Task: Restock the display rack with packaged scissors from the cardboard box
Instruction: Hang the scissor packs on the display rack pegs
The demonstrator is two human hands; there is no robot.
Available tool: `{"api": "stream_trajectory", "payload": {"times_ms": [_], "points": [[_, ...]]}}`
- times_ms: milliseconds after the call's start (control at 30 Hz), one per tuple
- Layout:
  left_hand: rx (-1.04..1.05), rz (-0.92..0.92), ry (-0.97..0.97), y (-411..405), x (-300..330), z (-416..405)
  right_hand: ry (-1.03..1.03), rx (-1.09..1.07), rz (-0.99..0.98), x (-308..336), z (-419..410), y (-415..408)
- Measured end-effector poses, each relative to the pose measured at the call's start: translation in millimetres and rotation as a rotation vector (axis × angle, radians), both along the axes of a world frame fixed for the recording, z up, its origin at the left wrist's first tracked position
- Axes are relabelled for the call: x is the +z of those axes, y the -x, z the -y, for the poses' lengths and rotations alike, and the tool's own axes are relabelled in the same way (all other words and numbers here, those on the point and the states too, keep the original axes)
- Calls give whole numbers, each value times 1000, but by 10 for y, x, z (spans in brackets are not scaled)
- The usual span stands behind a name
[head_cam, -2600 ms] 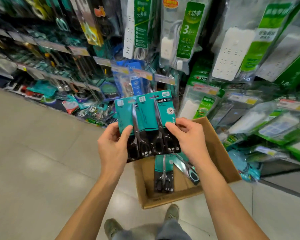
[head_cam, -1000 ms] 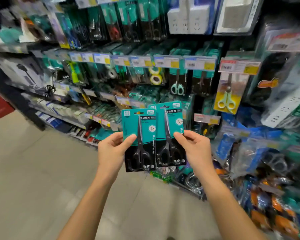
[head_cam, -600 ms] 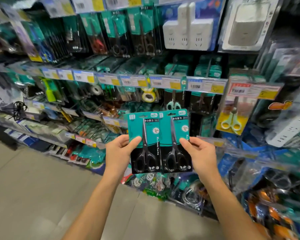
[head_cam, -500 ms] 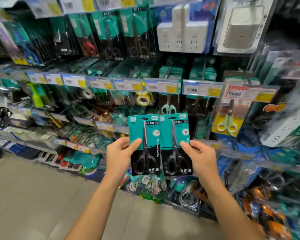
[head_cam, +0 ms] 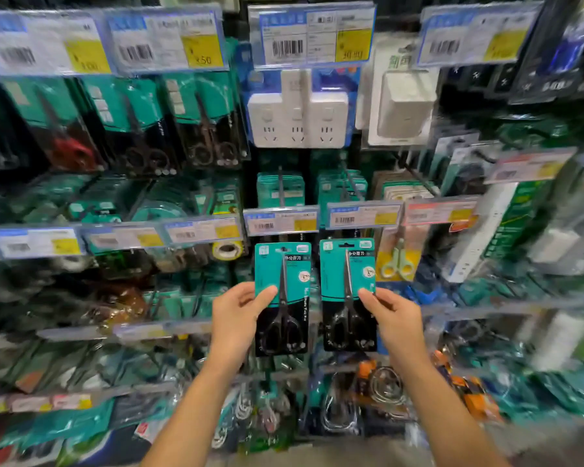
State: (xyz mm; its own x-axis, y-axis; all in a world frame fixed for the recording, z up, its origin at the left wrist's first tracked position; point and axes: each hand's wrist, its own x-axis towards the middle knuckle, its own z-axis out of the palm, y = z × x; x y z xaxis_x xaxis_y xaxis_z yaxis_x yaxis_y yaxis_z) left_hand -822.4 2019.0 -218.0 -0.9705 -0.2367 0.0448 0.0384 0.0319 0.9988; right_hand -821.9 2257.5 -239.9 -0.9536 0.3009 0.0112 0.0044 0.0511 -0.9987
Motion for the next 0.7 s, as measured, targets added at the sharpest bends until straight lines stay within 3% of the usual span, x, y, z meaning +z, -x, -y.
{"api": "stream_trajectory", "payload": {"times_ms": [400,700], "points": [[-141,7,17,313,-83,197,36,-141,-29,15,50,16],[-89,39,-25,396,-72,165,7,-35,-102,139,-14,291]]}}
